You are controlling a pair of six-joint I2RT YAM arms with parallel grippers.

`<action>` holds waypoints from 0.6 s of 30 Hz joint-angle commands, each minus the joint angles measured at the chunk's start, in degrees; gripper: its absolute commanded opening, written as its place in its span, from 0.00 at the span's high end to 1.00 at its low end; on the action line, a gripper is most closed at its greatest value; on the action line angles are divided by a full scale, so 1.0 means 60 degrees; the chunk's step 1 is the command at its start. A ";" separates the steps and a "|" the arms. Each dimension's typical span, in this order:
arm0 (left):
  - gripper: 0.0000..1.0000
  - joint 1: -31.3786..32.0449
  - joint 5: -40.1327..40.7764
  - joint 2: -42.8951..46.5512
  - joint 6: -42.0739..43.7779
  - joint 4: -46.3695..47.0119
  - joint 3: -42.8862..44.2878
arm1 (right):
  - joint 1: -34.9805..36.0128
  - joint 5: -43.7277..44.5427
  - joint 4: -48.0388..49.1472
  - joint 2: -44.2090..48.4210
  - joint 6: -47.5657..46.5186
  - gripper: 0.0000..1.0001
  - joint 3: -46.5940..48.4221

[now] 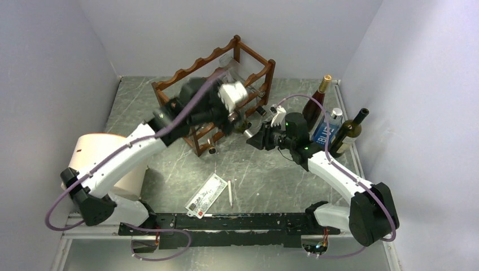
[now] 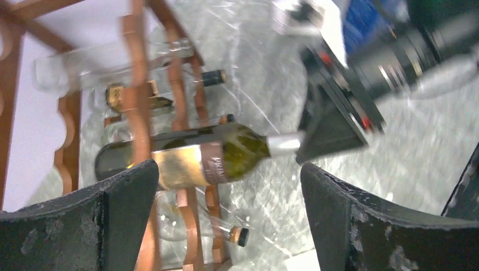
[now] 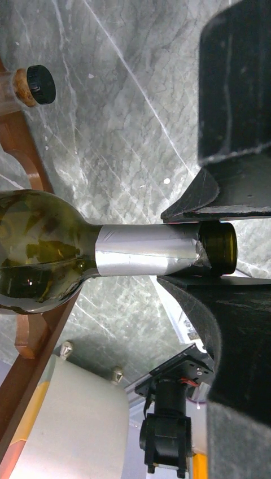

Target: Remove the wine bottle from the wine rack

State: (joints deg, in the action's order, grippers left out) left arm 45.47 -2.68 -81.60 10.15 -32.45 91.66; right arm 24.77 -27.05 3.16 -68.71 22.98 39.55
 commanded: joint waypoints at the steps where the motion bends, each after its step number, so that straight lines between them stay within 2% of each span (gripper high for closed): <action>1: 0.04 0.1127 0.0111 0.1240 0.4309 0.2751 -0.2821 | -0.0187 0.0244 -0.0346 0.0397 -0.0107 1.00 0.0148; 3: 0.06 0.1358 0.0032 0.1535 0.5320 0.3524 -0.3853 | -0.0234 0.0254 -0.0497 0.0574 -0.0188 1.00 0.0146; 7: 0.06 0.1386 -0.0128 0.1408 0.7116 0.3929 -0.4724 | -0.0291 0.0034 -0.0593 0.0744 -0.0242 1.00 0.0190; 10: 0.06 0.1386 0.0413 0.1037 0.8547 0.4783 -0.5344 | -0.0298 -0.0102 -0.0632 0.0708 -0.0310 1.00 0.0251; 13: 0.07 0.1317 0.0641 0.0598 0.9530 0.6140 -0.5890 | -0.0298 -0.0233 -0.0735 0.0671 -0.0396 1.00 0.0356; 18: 0.07 0.1181 0.1054 -0.0546 1.0646 0.7125 -0.5938 | -0.0331 -0.0369 -0.0994 0.0727 -0.0533 1.00 0.0514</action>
State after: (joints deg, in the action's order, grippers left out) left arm 53.34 0.82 -81.01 64.49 0.23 56.14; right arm 23.59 -28.38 -2.04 -65.43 20.71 40.21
